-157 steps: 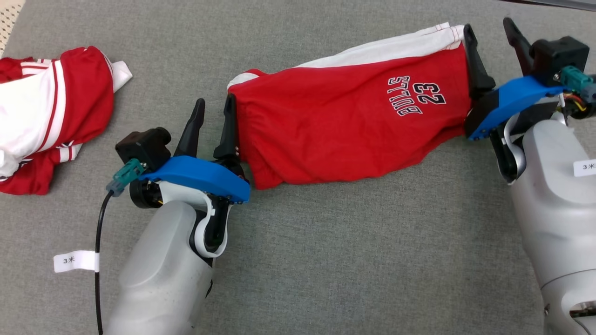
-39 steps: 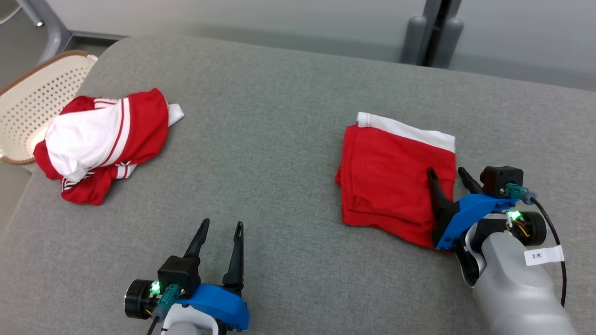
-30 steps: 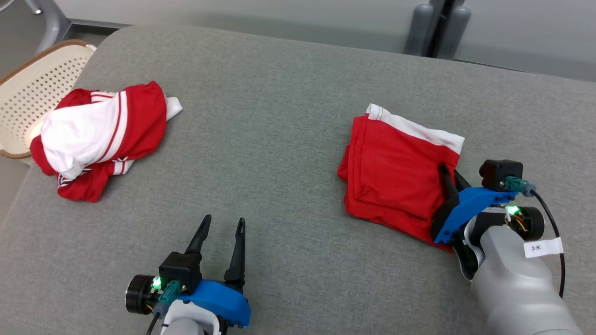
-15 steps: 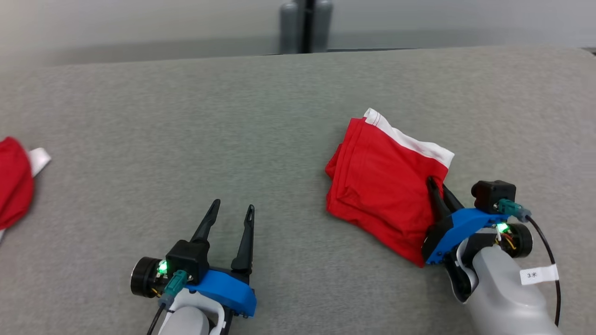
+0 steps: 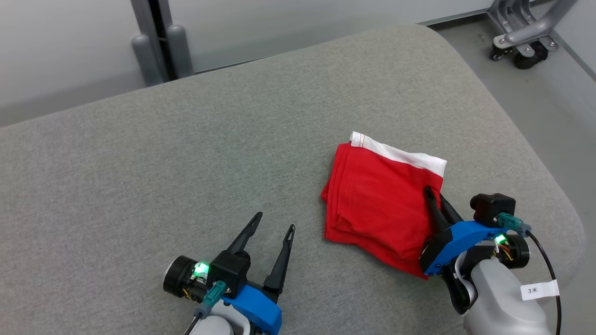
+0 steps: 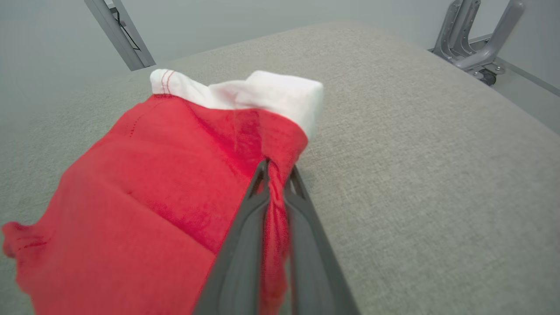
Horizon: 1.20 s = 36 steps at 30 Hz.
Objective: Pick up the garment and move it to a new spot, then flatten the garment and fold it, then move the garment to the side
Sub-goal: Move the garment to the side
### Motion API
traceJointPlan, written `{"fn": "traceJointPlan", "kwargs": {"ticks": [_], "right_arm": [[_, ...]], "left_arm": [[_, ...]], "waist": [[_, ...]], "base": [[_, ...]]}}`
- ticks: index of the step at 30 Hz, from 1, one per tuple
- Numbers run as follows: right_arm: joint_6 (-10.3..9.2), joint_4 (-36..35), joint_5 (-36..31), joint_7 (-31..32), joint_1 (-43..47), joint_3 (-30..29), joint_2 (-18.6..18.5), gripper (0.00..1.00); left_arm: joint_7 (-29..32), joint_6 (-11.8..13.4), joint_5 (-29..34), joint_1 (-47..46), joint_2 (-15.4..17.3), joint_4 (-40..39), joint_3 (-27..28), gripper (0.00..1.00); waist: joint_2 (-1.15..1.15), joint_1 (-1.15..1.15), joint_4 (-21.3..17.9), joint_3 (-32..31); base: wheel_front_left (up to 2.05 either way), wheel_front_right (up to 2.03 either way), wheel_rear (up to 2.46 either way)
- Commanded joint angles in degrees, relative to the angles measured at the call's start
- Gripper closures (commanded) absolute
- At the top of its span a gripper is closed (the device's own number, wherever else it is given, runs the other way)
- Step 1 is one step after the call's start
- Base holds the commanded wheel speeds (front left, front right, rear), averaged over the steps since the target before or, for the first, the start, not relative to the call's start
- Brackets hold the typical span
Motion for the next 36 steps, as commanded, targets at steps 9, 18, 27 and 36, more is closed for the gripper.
{"fn": "traceJointPlan", "kwargs": {"ticks": [9, 18, 27, 36], "right_arm": [[-0.01, 2.5, -7.3, -0.2, -5.4, -3.2, -3.1, 1.0], [-0.01, 9.7, -17.6, 3.9, -17.6, -8.5, -15.8, 1.0], [-0.01, 9.8, -27.0, 5.8, -23.3, -22.0, -24.0, 0.0], [-0.01, 1.4, -34.8, 0.1, -24.3, -33.1, -14.3, 0.0]], "left_arm": [[-0.2, -0.5, 1.4, -1.0, 0.2, 1.4, 0.2, 0.0], [-0.2, -1.1, 3.0, -2.8, 2.0, 1.1, 1.6, 0.0], [0.0, -1.1, 3.4, -4.3, 3.0, 0.7, 3.6, 0.0], [0.0, -0.2, 2.5, -5.9, 2.0, 0.1, 6.2, 0.0]], "waist": [[0.0, 0.0, 1.3, 1.9], [0.0, 0.0, 9.5, 8.2], [0.0, 0.0, 15.1, 12.8], [0.0, 0.0, 16.3, 11.3]], "base": [[0.0, 0.0, 0.0], [0.0, 0.0, 0.0], [0.0, 0.0, 0.0], [0.0, 0.0, 0.0]]}}
